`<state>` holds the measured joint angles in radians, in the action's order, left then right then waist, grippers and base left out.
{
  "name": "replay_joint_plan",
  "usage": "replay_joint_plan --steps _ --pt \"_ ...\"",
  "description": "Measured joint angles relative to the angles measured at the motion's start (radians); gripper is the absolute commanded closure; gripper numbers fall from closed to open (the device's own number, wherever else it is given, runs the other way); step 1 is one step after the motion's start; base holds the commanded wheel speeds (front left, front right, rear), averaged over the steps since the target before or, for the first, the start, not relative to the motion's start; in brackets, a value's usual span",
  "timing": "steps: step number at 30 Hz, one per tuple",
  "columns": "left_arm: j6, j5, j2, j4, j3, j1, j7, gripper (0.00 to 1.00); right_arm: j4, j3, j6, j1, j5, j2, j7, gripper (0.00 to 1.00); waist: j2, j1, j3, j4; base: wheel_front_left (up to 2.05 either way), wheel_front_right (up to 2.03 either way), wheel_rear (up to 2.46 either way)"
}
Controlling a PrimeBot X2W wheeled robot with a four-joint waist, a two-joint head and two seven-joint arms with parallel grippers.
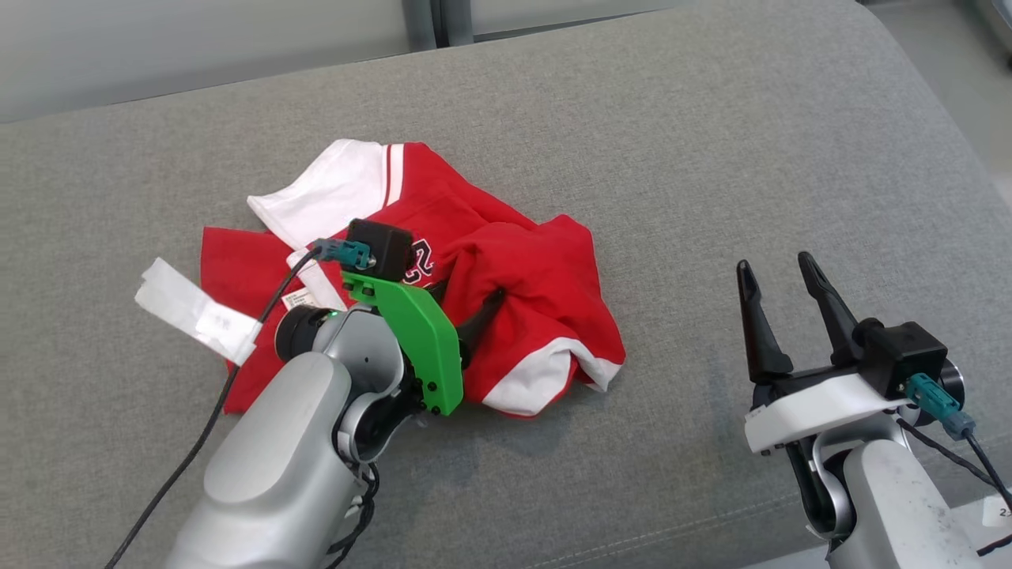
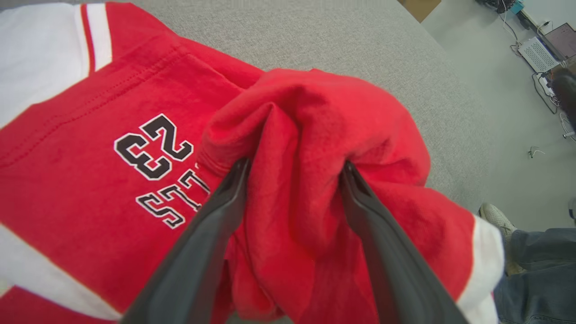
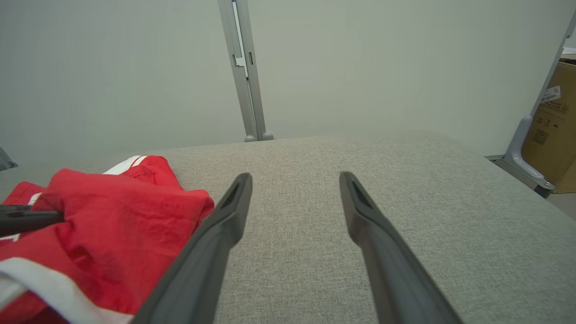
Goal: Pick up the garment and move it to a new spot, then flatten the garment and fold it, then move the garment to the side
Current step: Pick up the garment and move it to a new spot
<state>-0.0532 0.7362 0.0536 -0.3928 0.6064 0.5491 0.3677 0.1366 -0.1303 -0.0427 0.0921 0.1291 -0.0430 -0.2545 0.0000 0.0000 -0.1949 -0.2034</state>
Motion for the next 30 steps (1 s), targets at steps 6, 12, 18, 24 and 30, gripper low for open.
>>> replay_joint_plan --steps 6,12,18,24,30 --pt "-0.008 0.003 0.003 0.019 -0.022 -0.030 -0.065 0.00 0.002 0.017 -0.001 -0.025 -0.008 0.000 0.000 0.00 0.0000 0.0000 0.029 0.032 0.00 0.00 0.00" --pt "-0.002 -0.031 0.080 0.019 -0.053 -0.083 -0.131 0.00 0.005 0.021 -0.006 -0.054 -0.015 0.000 0.000 0.00 0.0000 0.0000 0.062 0.058 0.00 0.00 0.00" --pt "0.062 -0.041 0.154 0.016 -0.146 -0.145 -0.205 0.00 0.002 0.022 -0.010 -0.084 -0.016 0.001 0.000 0.00 0.0000 0.0000 0.086 0.075 0.00 0.00 0.00" --pt "0.090 -0.034 0.202 -0.034 -0.183 -0.212 -0.208 0.00 -0.002 0.022 -0.012 -0.090 -0.017 0.002 0.000 0.00 0.0000 0.0000 0.089 0.076 0.00 0.00 0.00" --pt "0.093 0.015 0.198 -0.050 -0.184 -0.243 -0.165 0.00 -0.015 0.020 -0.019 -0.098 -0.021 0.003 0.000 0.00 0.0000 0.0000 0.074 0.069 0.00 0.00 0.00"
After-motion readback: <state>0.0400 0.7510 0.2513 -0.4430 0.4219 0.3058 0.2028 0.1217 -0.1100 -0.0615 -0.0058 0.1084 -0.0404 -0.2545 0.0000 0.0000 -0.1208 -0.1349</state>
